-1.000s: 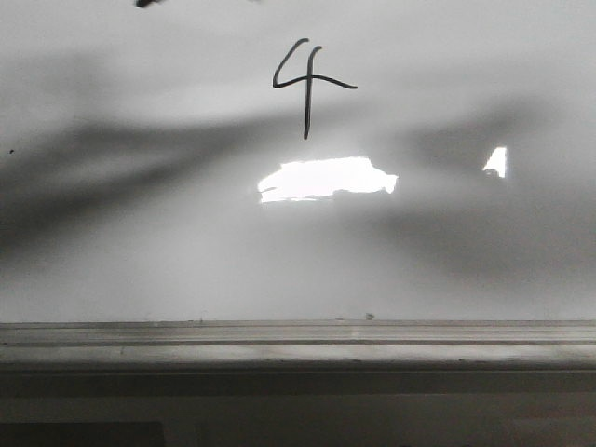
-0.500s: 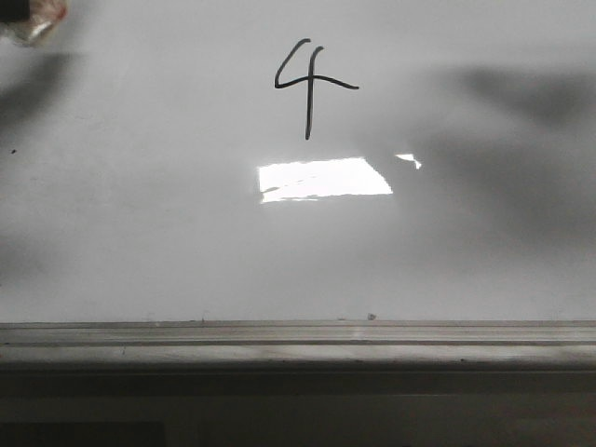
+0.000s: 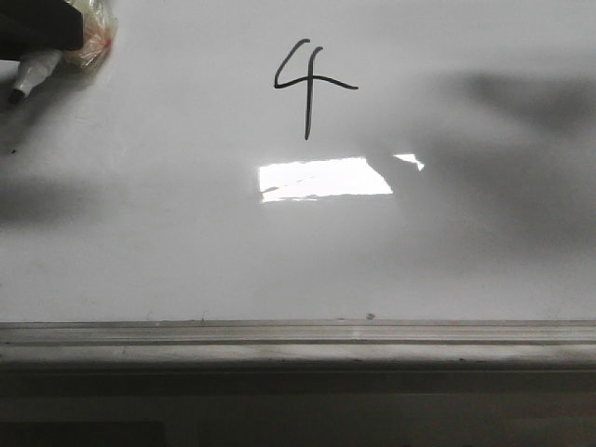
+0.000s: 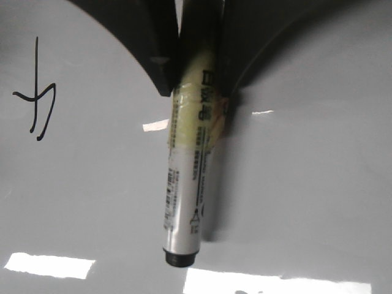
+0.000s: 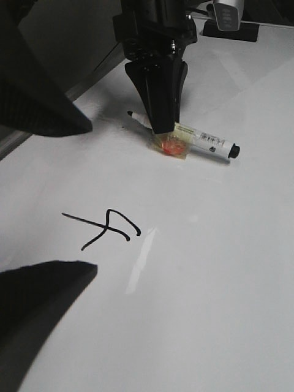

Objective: Write number 4 on whiteboard

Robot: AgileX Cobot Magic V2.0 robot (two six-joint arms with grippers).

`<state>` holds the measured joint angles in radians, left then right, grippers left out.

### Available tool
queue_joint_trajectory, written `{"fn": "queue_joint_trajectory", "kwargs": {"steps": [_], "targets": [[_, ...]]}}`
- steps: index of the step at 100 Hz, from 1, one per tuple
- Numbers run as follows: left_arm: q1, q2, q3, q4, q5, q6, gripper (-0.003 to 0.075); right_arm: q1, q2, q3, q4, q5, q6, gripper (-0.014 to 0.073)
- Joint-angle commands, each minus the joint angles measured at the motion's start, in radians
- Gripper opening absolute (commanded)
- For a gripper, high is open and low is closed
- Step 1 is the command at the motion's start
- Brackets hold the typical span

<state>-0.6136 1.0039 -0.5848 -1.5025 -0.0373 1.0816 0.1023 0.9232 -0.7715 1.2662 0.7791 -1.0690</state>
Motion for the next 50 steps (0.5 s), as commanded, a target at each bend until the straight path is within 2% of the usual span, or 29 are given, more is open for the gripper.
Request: {"fn": "queue_joint_trajectory", "kwargs": {"steps": [1,36,43,50], "targets": [[-0.011,0.025,-0.036,-0.009,-0.011,0.004,-0.0020,-0.005,-0.004,-0.027,0.062,-0.026,-0.001,0.0396],[-0.036,0.048,-0.066,0.065,-0.016,0.006,-0.0013,-0.005,-0.004,-0.027,0.062,-0.033,-0.001,0.0396],[-0.036,0.048,-0.066,0.103,0.003,0.006,0.0036,-0.005,-0.004,-0.027,0.062,-0.033,-0.001,0.0396],[-0.036,0.048,-0.066,0.116,0.010,0.006,0.0138,-0.005,-0.004,-0.027,0.062,-0.033,-0.001,0.0396]]}}
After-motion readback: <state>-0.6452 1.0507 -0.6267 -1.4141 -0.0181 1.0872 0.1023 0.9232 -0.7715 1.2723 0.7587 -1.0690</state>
